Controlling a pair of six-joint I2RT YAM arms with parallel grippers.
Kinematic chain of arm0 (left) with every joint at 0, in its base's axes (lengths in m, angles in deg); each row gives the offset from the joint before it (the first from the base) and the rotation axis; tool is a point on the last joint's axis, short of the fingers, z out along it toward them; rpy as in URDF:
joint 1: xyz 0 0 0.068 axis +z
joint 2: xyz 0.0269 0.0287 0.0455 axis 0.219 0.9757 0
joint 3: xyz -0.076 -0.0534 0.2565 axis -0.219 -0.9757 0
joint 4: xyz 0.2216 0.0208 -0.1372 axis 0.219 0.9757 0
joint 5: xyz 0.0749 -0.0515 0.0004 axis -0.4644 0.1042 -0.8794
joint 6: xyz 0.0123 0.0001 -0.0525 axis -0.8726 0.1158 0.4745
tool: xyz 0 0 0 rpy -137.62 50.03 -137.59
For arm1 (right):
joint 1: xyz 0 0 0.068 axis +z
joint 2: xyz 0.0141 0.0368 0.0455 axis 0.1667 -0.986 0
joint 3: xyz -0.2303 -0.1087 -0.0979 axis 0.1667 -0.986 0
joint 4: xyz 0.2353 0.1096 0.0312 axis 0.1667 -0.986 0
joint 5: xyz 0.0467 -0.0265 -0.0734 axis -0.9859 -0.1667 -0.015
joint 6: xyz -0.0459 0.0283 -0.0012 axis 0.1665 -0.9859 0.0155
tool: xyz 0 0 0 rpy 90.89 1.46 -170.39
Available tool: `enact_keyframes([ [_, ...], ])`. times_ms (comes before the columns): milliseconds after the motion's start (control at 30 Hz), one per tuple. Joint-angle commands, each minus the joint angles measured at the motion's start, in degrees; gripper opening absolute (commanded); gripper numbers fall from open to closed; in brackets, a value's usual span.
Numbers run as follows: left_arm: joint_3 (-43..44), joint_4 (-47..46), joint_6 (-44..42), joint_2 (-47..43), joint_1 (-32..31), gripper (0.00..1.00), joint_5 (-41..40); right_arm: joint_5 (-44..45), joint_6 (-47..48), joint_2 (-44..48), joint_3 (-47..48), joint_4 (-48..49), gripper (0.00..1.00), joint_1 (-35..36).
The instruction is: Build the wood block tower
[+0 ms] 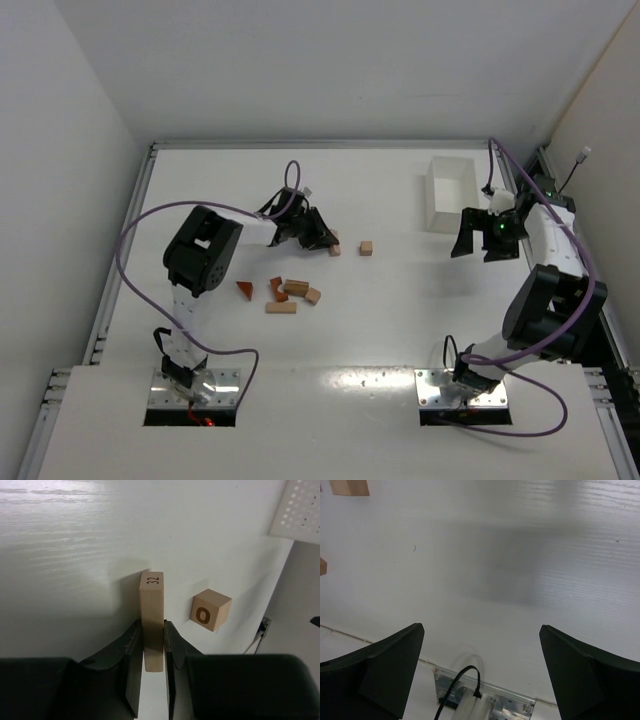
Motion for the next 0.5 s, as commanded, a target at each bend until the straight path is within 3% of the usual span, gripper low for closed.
enact_keyframes([
  [0,-0.78,-2.55,1.8,3.44,0.26,0.01,4.26,-2.44,1.41,1.26,0.2,0.08,1.0,-0.28],
  [133,-1.31,-1.94,1.81,3.44,-0.27,0.06,4.88,-2.44,1.41,1.26,0.19,0.08,1.0,-0.28],
  [200,-1.31,-1.41,1.81,3.44,-0.27,0.25,4.36,-2.44,1.41,1.26,0.19,0.08,1.0,-0.28],
  [267,-1.84,0.25,1.81,2.91,-0.27,0.35,2.96,-2.44,1.41,1.26,0.19,0.08,1.0,-0.28],
  [300,-1.84,0.87,1.81,2.91,-0.27,0.57,2.42,-2.44,1.41,1.26,0.19,0.08,1.0,-0.28],
  [333,-1.84,0.88,1.81,2.91,-0.27,0.64,2.42,-2.44,1.41,1.26,0.19,0.08,1.0,-0.28],
  [400,-1.84,0.88,1.81,2.91,-0.27,0.76,1.8,-2.44,1.41,1.26,0.19,0.08,1.0,-0.28],
  [467,-1.84,1.57,1.29,2.3,-0.27,0.77,0.92,-2.96,1.41,1.26,0.19,0.08,1.0,-0.28],
])
